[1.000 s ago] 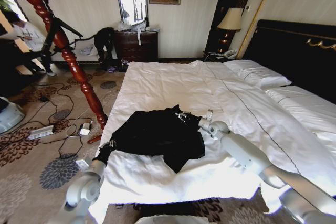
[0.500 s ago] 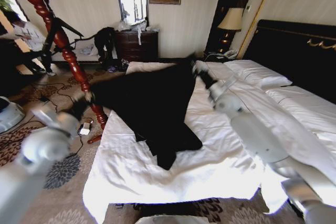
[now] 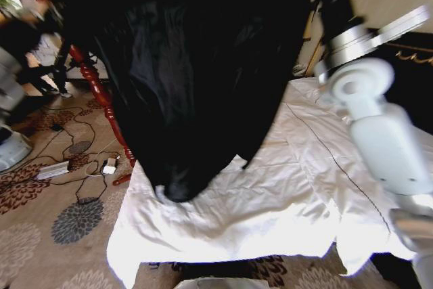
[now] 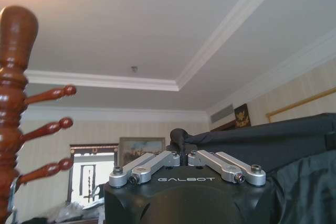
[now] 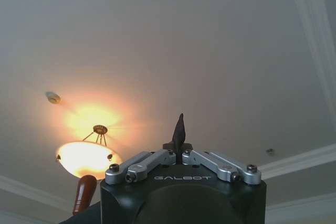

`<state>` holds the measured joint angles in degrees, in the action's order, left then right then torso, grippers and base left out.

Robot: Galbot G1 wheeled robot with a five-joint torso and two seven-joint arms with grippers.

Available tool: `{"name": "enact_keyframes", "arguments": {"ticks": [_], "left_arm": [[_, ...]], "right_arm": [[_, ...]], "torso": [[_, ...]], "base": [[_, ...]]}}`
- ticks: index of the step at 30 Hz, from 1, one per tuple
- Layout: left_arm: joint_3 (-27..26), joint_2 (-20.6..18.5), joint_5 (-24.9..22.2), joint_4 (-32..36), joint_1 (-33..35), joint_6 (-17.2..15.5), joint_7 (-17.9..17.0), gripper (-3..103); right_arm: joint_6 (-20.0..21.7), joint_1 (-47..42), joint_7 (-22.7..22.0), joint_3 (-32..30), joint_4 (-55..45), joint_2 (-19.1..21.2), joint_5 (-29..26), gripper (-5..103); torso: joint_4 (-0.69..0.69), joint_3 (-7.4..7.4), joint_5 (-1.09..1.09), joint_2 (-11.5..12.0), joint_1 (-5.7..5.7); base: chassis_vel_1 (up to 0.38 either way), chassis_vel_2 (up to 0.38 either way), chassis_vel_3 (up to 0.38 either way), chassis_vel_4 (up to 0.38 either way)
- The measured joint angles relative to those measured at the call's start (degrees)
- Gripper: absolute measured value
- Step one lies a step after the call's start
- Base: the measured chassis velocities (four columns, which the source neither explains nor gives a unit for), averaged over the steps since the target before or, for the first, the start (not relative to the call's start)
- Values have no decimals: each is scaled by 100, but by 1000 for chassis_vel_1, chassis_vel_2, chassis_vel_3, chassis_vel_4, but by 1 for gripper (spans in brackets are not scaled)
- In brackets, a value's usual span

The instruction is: Pick up the clothes from the bed and hang them on the clothes hanger.

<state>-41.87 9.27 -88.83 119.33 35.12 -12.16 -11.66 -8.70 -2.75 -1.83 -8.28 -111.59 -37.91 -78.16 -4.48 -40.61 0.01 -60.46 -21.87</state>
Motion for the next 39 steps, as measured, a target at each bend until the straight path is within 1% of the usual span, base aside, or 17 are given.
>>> {"name": "enact_keyframes", "arguments": {"ticks": [3,4,6,7,10,14,17,20,22,24,25,27,28,32,35,37,39], "left_arm": [[-71,-245,-191,96,-131,-47,-25,2],[-88,-340,-215,170,-120,-82,-31,2],[-92,-386,-213,224,-92,-105,-36,2],[-91,-437,-200,359,-10,-147,-62,2],[-75,-448,-201,517,102,-197,-143,2],[-76,-348,-294,1023,315,-425,-596,2],[-161,-305,-382,1171,336,-479,-715,2],[-704,-293,-686,1395,530,-517,-842,2],[-878,-322,-795,1428,556,-519,-862,2],[-1370,-462,-1148,1439,592,-519,-888,2],[-1370,-462,-1148,1439,592,-519,-888,2],[-1940,-689,-1605,1332,557,-518,-904,2],[-2055,-782,-1767,1268,452,-518,-906,2],[-2118,-1020,-2177,1078,39,-536,-915,2],[-2096,-1069,-2202,1049,-6,-550,-915,2],[-1923,-970,-2010,1138,132,-597,-929,2],[-1772,-789,-1672,1226,445,-635,-950,2]], "right_arm": [[247,68,-231,-170,-525,438,-237,0],[341,29,-293,-252,-743,637,-337,0],[426,-24,-340,-303,-887,763,-382,0],[599,-153,-455,-372,-1115,996,-442,0],[738,-308,-571,-424,-1319,1189,-461,0],[963,-685,-932,-672,-1803,1556,-625,0],[997,-827,-1059,-896,-1964,1718,-736,0],[995,-790,-1315,-1221,-2245,2016,-1009,0],[975,-697,-1383,-1295,-2301,2080,-1126,0],[909,-464,-1484,-1453,-2376,2249,-1330,0],[909,-464,-1484,-1453,-2376,2249,-1330,0],[816,-209,-1507,-1598,-2379,2478,-1392,0],[783,-99,-1514,-1622,-2351,2549,-1402,0],[755,330,-1635,-1616,-2230,2706,-1528,0],[804,404,-1719,-1594,-2192,2750,-1565,0],[831,166,-1718,-1507,-2179,2703,-1468,0],[777,-180,-1561,-1338,-2119,2512,-1254,0]], "torso": [[3,1,-2,0,0],[1,1,-2,-1,1],[-1,2,-1,-1,2],[-1,1,1,-1,2],[-1,1,0,-1,2],[3,0,-1,-1,0],[1,0,-1,0,0],[1,0,1,0,0],[1,0,-1,0,1],[3,0,-3,0,0],[3,0,-3,0,0],[1,1,1,-1,1],[0,1,2,-1,1],[3,1,-2,-1,0],[2,2,0,-2,1],[-1,1,0,-2,2],[0,-1,-2,-1,0]], "base": [[0,0,0,0],[0,0,0,0],[0,0,0,0],[0,0,0,0],[0,0,0,0],[0,0,0,0],[0,0,0,0],[0,0,0,0],[0,0,0,0],[0,0,0,0],[0,0,0,0],[0,0,0,0],[0,0,0,0],[0,0,0,0],[0,0,0,0],[0,0,0,0],[0,0,0,0]]}}
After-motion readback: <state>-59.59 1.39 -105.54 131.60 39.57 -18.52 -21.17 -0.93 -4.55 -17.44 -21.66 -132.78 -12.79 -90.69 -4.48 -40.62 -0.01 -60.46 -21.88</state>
